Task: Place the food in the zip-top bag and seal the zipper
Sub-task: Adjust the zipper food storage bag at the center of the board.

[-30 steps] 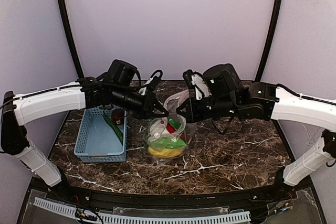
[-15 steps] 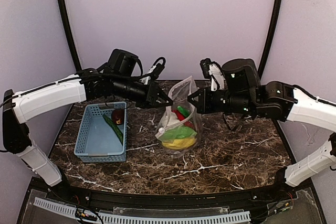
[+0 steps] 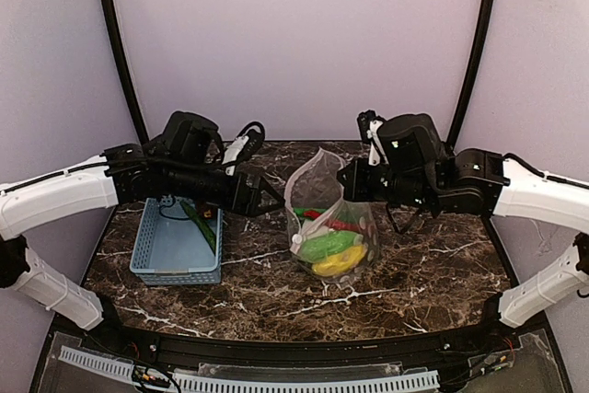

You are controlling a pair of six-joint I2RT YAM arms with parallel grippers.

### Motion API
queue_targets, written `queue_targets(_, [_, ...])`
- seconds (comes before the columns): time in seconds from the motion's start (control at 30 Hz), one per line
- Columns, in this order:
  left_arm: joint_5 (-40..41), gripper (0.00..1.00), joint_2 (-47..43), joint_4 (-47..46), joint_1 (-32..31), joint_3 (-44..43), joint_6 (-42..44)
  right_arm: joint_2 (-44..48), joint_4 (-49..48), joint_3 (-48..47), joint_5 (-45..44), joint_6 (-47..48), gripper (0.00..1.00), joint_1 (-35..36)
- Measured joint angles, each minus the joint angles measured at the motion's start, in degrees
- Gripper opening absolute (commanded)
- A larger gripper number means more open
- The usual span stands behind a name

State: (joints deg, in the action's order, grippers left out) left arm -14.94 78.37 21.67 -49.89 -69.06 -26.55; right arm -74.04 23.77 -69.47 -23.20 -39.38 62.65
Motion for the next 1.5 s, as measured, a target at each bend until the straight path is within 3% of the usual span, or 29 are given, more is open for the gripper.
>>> queue_targets(0.2, [1.05, 0.87, -9.27, -3.48, -2.78, 8.96, 0.39, -4.11, 0.17, -1.70, -1.29, -0.68, 0.00, -0.11])
queue_targets(0.43, [0.83, 0.86, -8.20, -7.58, -8.11, 15.45, -2.19, -6.82, 0.28, -2.93, -1.31, -1.25, 0.00, -0.11])
queue_targets(0.5, [0.81, 0.81, -7.17, -9.25, -9.46, 15.85, -3.04, -6.86, 0.28, -3.02, -1.33, -1.25, 0.00, -0.11])
queue_targets(0.57, [0.81, 0.65, -5.68, -11.02, -10.58, 15.82, -3.78, -6.86, 0.26, -3.08, -1.36, -1.25, 0.00, -0.13])
queue_targets(0.7, [1.25, 0.44, -3.30, -12.68, -11.45, 15.74, -4.74, -6.86, 0.28, -3.08, -1.36, -1.25, 0.00, -0.20])
queue_targets(0.93, [3.96, 0.33, -2.84, -13.49, -11.47, 15.63, -5.29, -6.86, 0.28, -3.08, -1.51, -1.25, 0.00, -0.22])
queue_targets(1.13, [3.98, 0.04, -1.62, -13.92, -11.50, 13.42, -5.73, -6.86, 0.28, -3.08, -1.51, -1.25, 0.00, -0.22])
queue_targets(1.23, [3.91, 0.01, 0.00, -13.57, -11.50, 10.93, -4.92, -6.86, 0.28, -3.08, -1.51, -1.20, 0.01, -0.31])
queue_targets(1.5, [5.38, 0.01, 1.33, -3.69, -11.50, 0.28, 1.81, -4.24, 0.76, -3.19, 0.35, 4.70, 0.58, -1.95])
